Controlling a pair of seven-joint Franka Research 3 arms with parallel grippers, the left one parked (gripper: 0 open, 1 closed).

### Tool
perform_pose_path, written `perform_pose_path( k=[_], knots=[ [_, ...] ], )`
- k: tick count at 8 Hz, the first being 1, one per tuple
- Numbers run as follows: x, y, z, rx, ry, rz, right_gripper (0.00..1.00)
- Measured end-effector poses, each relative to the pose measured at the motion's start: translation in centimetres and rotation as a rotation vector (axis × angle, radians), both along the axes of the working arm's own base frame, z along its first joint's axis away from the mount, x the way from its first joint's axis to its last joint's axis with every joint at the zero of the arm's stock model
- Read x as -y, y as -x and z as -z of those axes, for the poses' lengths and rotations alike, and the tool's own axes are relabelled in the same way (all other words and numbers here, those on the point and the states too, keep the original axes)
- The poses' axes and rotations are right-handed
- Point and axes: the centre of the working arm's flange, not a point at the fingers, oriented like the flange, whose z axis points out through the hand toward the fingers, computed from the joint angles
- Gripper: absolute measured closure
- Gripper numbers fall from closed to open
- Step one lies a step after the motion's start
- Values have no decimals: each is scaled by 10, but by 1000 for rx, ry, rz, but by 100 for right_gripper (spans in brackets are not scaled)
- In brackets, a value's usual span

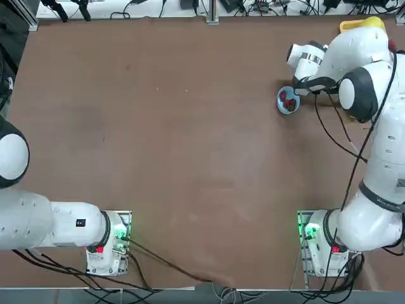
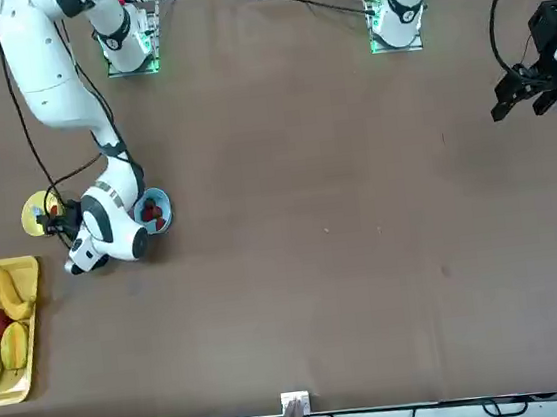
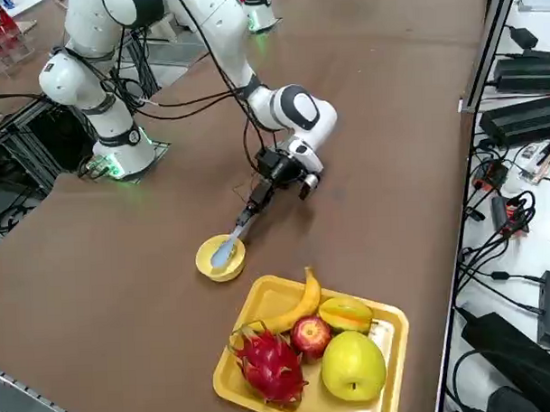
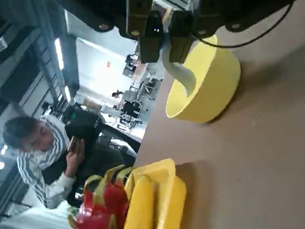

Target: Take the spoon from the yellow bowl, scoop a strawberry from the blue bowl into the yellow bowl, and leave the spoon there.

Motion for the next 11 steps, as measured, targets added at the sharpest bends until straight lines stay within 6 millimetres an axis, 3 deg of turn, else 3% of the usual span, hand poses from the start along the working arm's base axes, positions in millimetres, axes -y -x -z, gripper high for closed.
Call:
perform_pose_path(
  k=[1,6,8,9,11],
  knots=[
    [0,1,5,27,11,6,88],
    [-9,-5,6,88,-14,23,0],
    [-29,-13,-6,113,-97,61,0],
    [-38,-20,-21,123,-149,80,0],
    [-48,-32,-70,129,-277,115,0]
  ],
)
